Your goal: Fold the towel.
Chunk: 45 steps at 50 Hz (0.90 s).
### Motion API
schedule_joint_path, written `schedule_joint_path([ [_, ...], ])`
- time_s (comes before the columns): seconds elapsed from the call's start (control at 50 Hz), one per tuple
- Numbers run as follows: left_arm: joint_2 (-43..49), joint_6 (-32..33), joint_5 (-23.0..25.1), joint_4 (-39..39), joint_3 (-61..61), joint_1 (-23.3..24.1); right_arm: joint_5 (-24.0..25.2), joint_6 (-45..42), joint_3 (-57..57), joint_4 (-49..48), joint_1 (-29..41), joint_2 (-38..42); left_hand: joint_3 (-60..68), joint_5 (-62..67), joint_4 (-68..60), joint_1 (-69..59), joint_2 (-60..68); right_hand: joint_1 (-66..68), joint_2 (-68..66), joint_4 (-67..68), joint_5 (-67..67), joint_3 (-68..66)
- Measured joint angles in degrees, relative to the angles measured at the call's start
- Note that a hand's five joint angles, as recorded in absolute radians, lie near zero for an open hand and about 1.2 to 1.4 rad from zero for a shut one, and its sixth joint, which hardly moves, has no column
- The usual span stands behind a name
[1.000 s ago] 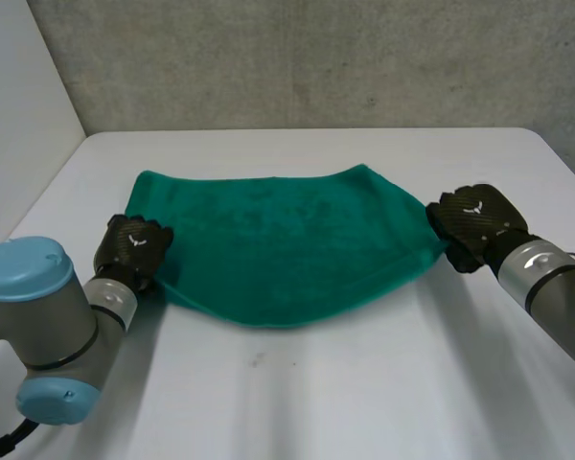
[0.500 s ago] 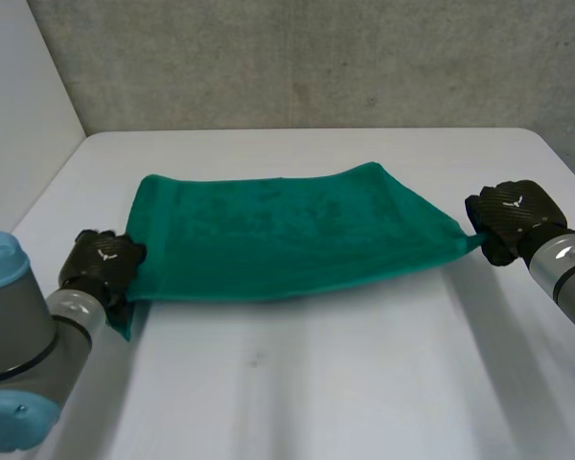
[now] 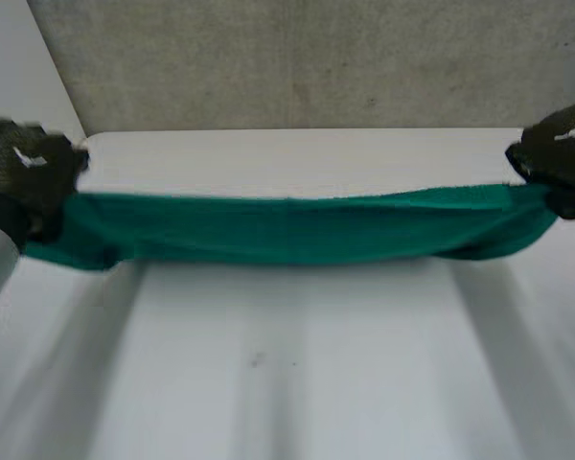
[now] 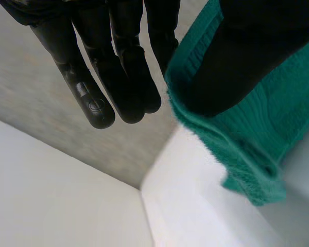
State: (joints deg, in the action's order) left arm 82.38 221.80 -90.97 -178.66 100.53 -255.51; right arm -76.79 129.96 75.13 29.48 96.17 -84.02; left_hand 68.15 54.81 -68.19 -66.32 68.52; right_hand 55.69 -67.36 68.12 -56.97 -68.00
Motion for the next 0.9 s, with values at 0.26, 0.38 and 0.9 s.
schedule_joint_path([
  [0.26,27.3,4.7,-0.6,0.5,-8.7,-0.6,-12.2,-7.7,-7.8,1.2,3.4,22.5,0.1,0.0,-0.2,0.0,0.0,0.0,0.0,0.0,0.0,0.0],
  [0.38,37.5,6.6,-2.8,-3.2,-30.8,0.2,-14.4,-2.8,-26.8,-6.4,6.2,29.9,0.1,0.0,-0.2,0.0,0.1,0.0,0.0,0.0,0.0,0.0],
  [0.9,28.1,1.2,-3.9,-32.6,-21.2,2.7,-5.4,9.9,-12.4,-36.7,5.9,15.5,0.2,0.0,-0.3,0.0,0.1,0.0,0.0,0.0,-0.2,0.0],
])
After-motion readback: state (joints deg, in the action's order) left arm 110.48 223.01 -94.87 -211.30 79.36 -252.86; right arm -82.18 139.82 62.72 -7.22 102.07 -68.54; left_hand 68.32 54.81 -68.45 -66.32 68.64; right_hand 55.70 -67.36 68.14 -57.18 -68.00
